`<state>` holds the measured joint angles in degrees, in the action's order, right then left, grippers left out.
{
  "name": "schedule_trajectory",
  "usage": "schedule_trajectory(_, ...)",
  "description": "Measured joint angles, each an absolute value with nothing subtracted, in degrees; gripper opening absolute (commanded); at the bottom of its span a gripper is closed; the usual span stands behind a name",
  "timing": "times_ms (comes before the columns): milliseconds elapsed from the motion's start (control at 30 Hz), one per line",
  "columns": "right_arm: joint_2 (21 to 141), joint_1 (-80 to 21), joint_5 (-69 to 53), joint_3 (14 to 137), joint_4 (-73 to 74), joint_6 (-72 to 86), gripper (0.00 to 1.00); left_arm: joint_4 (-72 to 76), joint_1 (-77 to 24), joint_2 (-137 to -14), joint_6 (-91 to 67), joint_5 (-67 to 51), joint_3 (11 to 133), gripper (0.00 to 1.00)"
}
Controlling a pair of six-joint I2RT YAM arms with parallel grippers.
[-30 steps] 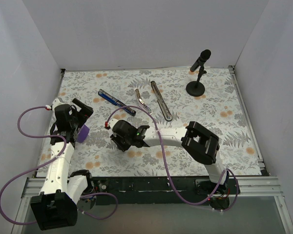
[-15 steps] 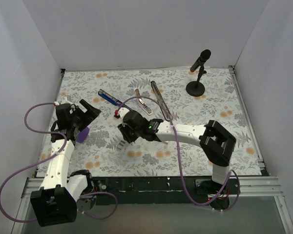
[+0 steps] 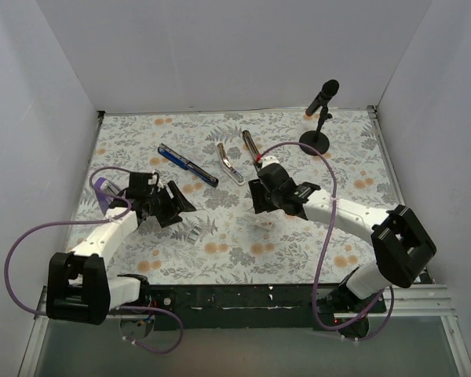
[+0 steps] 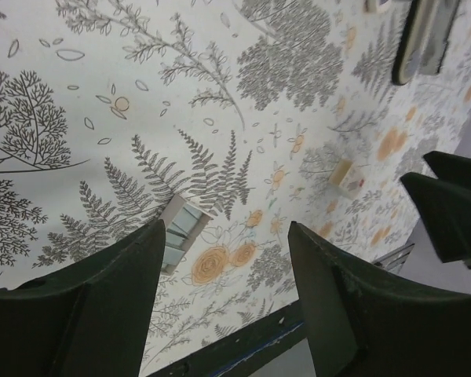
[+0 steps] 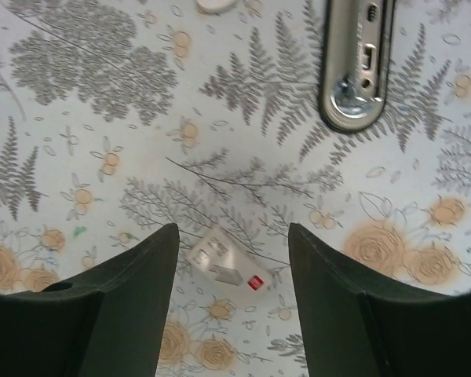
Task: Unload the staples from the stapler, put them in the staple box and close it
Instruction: Adjust the staple box at the center of the board.
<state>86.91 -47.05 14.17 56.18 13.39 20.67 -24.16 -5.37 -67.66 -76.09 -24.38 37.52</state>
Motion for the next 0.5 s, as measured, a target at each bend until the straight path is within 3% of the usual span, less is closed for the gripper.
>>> schedule_trajectory(233, 81.91, -44.29, 14.28, 51.48, 15.38, 24.38, 0.79, -23.46, -8.93, -74.02, -77.69, -22.90, 35.05, 0.64)
schedule_trajectory(500, 80.18, -44.21, 11.81, 48.25, 13.93, 27.20, 0.80, -16.86, -11.70, -78.85, -79.33, -26.24, 33.87, 0.64)
